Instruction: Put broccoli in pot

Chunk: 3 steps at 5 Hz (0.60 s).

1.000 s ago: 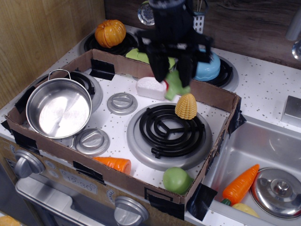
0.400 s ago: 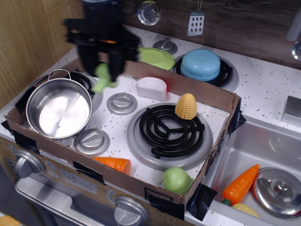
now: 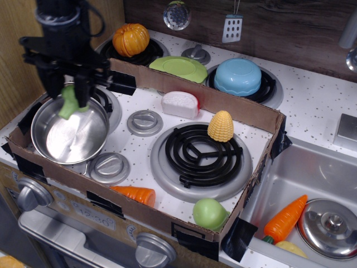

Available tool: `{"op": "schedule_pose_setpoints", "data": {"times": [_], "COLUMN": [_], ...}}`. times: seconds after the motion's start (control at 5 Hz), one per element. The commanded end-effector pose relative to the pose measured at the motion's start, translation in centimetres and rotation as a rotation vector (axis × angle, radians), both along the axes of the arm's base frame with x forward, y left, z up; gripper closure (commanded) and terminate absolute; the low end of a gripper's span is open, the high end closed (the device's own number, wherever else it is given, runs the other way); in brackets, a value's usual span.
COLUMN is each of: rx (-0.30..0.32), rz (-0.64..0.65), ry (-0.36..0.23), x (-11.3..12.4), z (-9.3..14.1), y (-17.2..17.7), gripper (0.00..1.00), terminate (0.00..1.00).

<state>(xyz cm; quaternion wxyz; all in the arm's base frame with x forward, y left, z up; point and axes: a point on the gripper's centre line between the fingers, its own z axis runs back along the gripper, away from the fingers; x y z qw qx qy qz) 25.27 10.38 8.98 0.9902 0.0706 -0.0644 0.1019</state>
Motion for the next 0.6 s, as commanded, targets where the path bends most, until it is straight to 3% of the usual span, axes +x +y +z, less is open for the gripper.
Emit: {"op": "schedule_pose_setpoints", "data": {"times": [0.0, 0.2, 0.4], "rx": [-0.016, -0.027, -0.018], "rz": [0.017, -0.005, -0.023], "ry": [-0.041, -0.045, -0.053], "x": [-0.7, 0.2, 0.8], "z": [-2.1, -2.0, -1.3], "y": [2.3, 2.8, 2.9], "gripper": [0.0, 0.0, 0.0], "terminate": [0.0, 0.0, 1.0]}}
